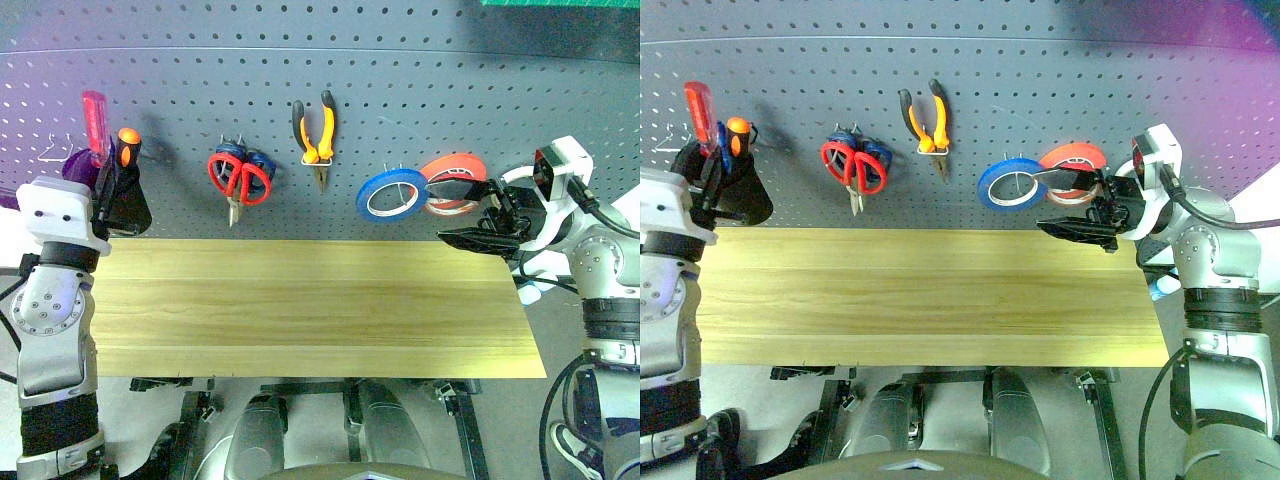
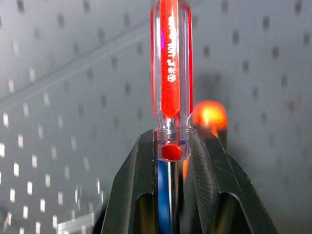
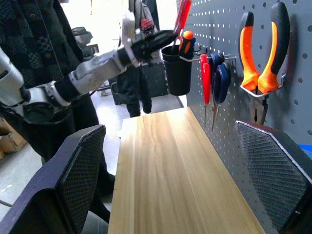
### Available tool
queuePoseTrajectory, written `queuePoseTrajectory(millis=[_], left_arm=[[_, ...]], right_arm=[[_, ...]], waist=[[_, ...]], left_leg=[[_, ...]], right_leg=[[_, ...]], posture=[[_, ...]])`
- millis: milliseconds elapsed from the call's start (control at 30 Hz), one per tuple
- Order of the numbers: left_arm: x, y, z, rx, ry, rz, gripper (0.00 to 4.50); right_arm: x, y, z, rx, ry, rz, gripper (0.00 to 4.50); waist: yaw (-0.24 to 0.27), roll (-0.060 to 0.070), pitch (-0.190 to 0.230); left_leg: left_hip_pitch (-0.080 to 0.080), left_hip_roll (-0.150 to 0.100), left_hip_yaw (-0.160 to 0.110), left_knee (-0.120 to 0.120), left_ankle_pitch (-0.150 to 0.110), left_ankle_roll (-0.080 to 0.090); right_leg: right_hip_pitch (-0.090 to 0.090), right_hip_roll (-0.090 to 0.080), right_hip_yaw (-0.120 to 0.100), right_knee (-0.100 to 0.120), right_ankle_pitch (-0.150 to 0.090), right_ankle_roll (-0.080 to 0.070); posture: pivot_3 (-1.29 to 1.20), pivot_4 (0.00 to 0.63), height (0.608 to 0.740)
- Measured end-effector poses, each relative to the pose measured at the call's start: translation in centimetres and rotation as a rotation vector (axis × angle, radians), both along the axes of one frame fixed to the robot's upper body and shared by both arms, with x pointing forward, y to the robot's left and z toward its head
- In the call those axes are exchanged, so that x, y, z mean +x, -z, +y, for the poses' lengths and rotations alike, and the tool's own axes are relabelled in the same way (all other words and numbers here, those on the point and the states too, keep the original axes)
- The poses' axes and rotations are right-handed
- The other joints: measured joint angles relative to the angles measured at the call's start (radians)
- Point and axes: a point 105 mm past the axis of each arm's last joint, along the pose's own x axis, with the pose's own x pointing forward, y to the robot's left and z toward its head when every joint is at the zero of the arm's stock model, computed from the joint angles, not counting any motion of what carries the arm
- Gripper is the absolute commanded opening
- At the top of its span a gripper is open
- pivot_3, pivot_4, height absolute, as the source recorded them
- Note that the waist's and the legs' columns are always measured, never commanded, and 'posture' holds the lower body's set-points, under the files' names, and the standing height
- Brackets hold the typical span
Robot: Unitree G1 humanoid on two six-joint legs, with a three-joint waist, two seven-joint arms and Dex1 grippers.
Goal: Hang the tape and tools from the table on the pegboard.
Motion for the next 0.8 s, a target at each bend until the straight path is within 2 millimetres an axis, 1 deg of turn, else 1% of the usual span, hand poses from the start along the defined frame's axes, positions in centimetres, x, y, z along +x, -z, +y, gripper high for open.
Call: queuePoseTrajectory(millis=[133, 233, 333, 633, 700, 733, 800], left_arm=[[-0.9, 0.3, 0.7, -0.004, -0.036, -0.004, 0.57], [-1.2, 1.1, 1.3, -0.028, -0.064, 0.015, 0.57], [-1.5, 1.0, 1.8, -0.035, -0.086, 0.011, 0.57], [-1.2, 1.1, 2.2, -0.053, -0.1, 0.016, 0.57], [-1.0, 1.1, 2.2, -0.065, -0.098, 0.016, 1.29], [-0.9, 1.0, 2.2, -0.079, -0.093, 0.012, 1.55], [-0.8, 0.9, 2.2, -0.098, -0.085, 0.008, 2.23]], right_arm=[[0.0, 0.0, 0.0, -0.003, 0.001, 0.001, 4.5], [0.0, 0.0, 0.0, -0.003, 0.001, 0.009, 4.5], [0.0, 0.0, 0.0, -0.003, 0.001, 0.01, 4.5], [-0.1, -0.1, 0.2, -0.008, -0.001, 0.003, 4.5], [-0.2, -0.2, 0.3, -0.012, -0.004, 0.0, 4.5], [-0.2, -0.2, 0.4, -0.013, -0.004, -0.001, 4.5], [-0.3, -0.2, 0.4, -0.014, -0.001, 0.002, 4.5]], waist=[[-0.001, 0.0, 0.0], [-0.001, 0.0, 0.0], [0.0, 0.0, 0.001], [0.0, 0.0, 0.001], [-0.001, 0.0, 0.001], [0.0, 0.0, 0.001], [0.0, 0.0, 0.001]], left_leg=[[0.0, 0.0, 0.0, 0.0, 0.0, 0.0], [0.001, 0.0, 0.0, 0.0, 0.0, 0.0], [0.001, 0.0, 0.0, 0.0, 0.0, 0.0], [0.001, 0.0, 0.0, 0.0, 0.0, 0.0], [0.001, 0.0, 0.0, 0.0, 0.0, 0.0], [0.002, 0.0, 0.0, 0.0, 0.0, 0.0], [0.002, 0.0, 0.0, 0.0, 0.0, 0.0]], right_leg=[[0.0, 0.0, 0.001, 0.0, 0.0, 0.0], [0.0, 0.0, 0.001, 0.0, 0.0, 0.0], [0.0, 0.0, 0.0, 0.0, 0.0, 0.0], [0.0, 0.0, 0.0, 0.0, 0.0, 0.0], [0.001, 0.0, 0.001, 0.0, 0.0, 0.0], [0.001, 0.0, 0.001, 0.0, 0.0, 0.0], [0.001, 0.0, 0.001, 0.0, 0.0, 0.0]], posture=[[0.02, 0.235, 0.733], [0.02, 0.238, 0.733], [0.02, 0.237, 0.733], [0.01, 0.233, 0.733], [0.0, 0.234, 0.733], [0.0, 0.233, 0.733], [0.0, 0.231, 0.733]])
